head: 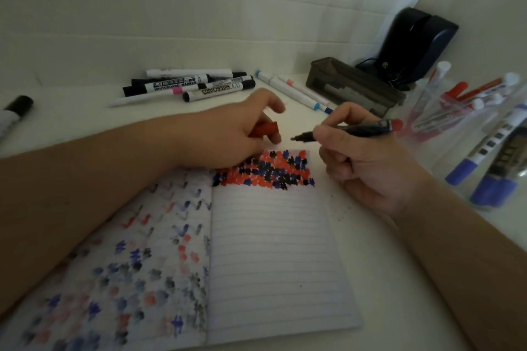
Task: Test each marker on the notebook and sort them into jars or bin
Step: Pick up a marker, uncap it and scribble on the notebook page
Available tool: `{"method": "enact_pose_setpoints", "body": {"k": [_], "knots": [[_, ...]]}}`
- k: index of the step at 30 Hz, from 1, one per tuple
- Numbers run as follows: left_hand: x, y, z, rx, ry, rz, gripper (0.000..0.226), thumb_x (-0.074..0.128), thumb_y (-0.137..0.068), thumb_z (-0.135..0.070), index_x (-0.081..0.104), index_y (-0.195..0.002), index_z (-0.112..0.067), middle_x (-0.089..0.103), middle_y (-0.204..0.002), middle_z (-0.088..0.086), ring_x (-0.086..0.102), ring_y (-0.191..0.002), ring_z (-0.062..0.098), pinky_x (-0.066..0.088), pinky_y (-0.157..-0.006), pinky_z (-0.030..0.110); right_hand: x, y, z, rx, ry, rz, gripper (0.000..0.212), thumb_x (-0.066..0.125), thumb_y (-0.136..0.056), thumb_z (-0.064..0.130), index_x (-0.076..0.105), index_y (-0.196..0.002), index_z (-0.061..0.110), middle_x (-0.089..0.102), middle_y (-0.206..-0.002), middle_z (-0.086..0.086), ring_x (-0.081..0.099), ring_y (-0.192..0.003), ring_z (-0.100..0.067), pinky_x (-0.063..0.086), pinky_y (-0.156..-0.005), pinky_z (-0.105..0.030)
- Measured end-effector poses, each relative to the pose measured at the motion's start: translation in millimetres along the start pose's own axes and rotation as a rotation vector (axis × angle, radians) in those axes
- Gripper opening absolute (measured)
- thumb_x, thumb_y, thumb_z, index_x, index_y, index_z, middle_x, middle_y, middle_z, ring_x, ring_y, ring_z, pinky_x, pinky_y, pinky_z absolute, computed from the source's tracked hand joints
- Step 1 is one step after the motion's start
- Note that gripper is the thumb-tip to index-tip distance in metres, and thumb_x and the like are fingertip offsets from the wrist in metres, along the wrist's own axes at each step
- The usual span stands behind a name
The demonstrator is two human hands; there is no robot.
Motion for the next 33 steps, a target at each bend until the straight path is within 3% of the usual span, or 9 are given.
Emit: {"method": "enact_pose_setpoints", "body": {"k": [2, 4, 8, 13, 18, 22, 26, 30, 33], "knots": [[-4.8, -2.2, 9.3, -0.032, 0.069, -0.044, 0.039, 0.059, -0.102, -0.014, 0.042, -0.13, -0.035, 0.072, -0.116, -0.024, 0.064, -0.108, -0.009, 0.052, -0.099, 0.027, -6.2, -2.6, -2.4, 0.006, -0.046, -0.027, 0.013, 0.074, -0.086, 0.006, 0.064, -0.085, 0.014, 0.05, -0.061, -0.005, 0.04, -0.05, -0.014, 0.03, -0.041, -0.02], [-5.6, -2.5, 11.5, -0.04, 0.098, -0.049, 0.032, 0.059, -0.102, -0.013, 0.046, -0.124, -0.032, 0.072, -0.115, -0.026, 0.064, -0.109, -0.011, 0.051, -0.099, 0.024, -8.7, -4.4, -5.3, 0.027, -0.04, -0.024, 0.007, 0.066, -0.092, 0.01, 0.07, -0.091, 0.015, 0.053, -0.068, -0.005, 0.044, -0.056, -0.015, 0.033, -0.045, -0.021], [-4.5, -1.5, 8.6, -0.024, 0.094, -0.053, 0.027, 0.06, -0.102, -0.014, 0.048, -0.118, -0.031, 0.073, -0.114, -0.026, 0.063, -0.109, -0.012, 0.048, -0.095, 0.019, -10.4, -4.4, -10.1, 0.087, -0.052, 0.005, 0.032, 0.049, -0.09, 0.027, 0.072, -0.105, 0.011, 0.06, -0.078, -0.006, 0.049, -0.061, -0.013, 0.041, -0.048, -0.02], [-3.2, -0.4, 5.6, 0.015, 0.068, -0.058, 0.027, 0.062, -0.1, -0.014, 0.049, -0.116, -0.032, 0.073, -0.113, -0.026, 0.063, -0.108, -0.012, 0.048, -0.094, 0.017, -8.4, -4.8, -13.5, 0.113, -0.053, 0.008, 0.044, 0.038, -0.099, 0.025, 0.071, -0.118, 0.003, 0.067, -0.083, -0.01, 0.05, -0.061, -0.015, 0.042, -0.048, -0.021], [-8.1, 0.8, -1.0, 0.088, -0.08, -0.182, 0.026, 0.068, -0.097, -0.019, 0.055, -0.11, -0.036, 0.07, -0.107, -0.025, 0.064, -0.104, -0.009, 0.05, -0.093, 0.018, -7.9, -6.1, -10.7, 0.09, 0.068, -0.065, 0.027, 0.042, -0.106, 0.018, 0.067, -0.106, 0.01, 0.07, -0.085, -0.014, 0.049, -0.055, -0.022, 0.039, -0.042, -0.023], [-27.6, 10.3, -18.7, 0.2, -0.129, -0.424, 0.022, 0.064, -0.099, -0.023, 0.063, -0.116, -0.036, 0.064, -0.095, -0.018, 0.062, -0.088, -0.005, 0.041, -0.073, 0.005, -9.6, -3.8, -1.7, 0.022, 0.072, -0.083, 0.008, 0.058, -0.104, 0.015, 0.062, -0.097, 0.015, 0.073, -0.091, -0.014, 0.051, -0.056, -0.022, 0.038, -0.042, -0.023], [-28.3, 23.6, -39.3, 0.256, -0.171, -0.408, 0.019, 0.049, -0.106, -0.031, 0.065, -0.115, -0.034, 0.06, -0.085, -0.012, 0.056, -0.077, 0.004, 0.04, -0.065, 0.017, -5.3, 4.6, 16.2, -0.137, 0.403, -0.091, 0.008, 0.07, -0.097, 0.009, 0.07, -0.094, 0.017, 0.073, -0.079, -0.01, 0.05, -0.057, -0.023, 0.04, -0.051, -0.029], [-18.5, 36.2, -77.2, 0.249, -0.358, -0.292, 0.017, 0.043, -0.105, -0.039, 0.059, -0.108, -0.032, 0.056, -0.083, -0.012, 0.052, -0.075, 0.003, 0.033, -0.062, 0.025, 7.8, 34.2, 38.7, -0.25, 0.763, -0.117, 0.014, 0.074, -0.095, 0.027, 0.061, -0.09, 0.026, 0.068, -0.074, -0.001, 0.054, -0.063, -0.023, 0.045, -0.06, -0.038], [9.2, 60.3, -113.6, 0.295, -0.444, -0.204, 0.022, 0.038, -0.098, -0.05, 0.055, -0.104, -0.037, 0.058, -0.081, -0.012, 0.051, -0.073, 0.003, 0.031, -0.066, 0.029, 2.7, 98.1, 42.1, -0.291, 0.899, -0.181, 0.016, 0.072, -0.093, 0.037, 0.06, -0.092, 0.027, 0.066, -0.078, 0.001, 0.059, -0.071, -0.018, 0.048, -0.066, -0.033]]}}
Point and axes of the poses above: each hand's wrist, its own y-axis away from the middle knuckle, its own x-axis out of the palm, z = x × y, the point moved 7 cm from there along -y, towards the middle knuckle
